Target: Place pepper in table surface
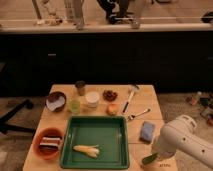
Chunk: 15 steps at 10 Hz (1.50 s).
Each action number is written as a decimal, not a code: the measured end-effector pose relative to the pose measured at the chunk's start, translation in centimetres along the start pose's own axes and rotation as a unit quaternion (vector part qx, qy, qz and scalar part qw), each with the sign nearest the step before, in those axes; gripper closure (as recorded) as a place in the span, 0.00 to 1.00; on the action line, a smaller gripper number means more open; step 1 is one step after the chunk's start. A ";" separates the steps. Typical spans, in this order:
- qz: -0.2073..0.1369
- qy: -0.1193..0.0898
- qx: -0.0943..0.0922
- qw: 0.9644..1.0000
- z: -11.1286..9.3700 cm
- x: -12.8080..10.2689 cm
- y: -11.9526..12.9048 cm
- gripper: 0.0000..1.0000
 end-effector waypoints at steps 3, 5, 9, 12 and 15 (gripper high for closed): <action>0.000 0.000 0.000 1.000 0.0 0.0 0.0 0.95; 0.000 0.000 0.000 1.000 0.0 0.0 0.0 0.95; 0.000 0.000 0.000 1.000 0.0 0.0 0.0 0.99; 0.000 0.000 0.000 1.000 0.0 0.0 0.0 0.75; 0.000 0.000 0.000 1.000 0.0 0.0 0.0 0.43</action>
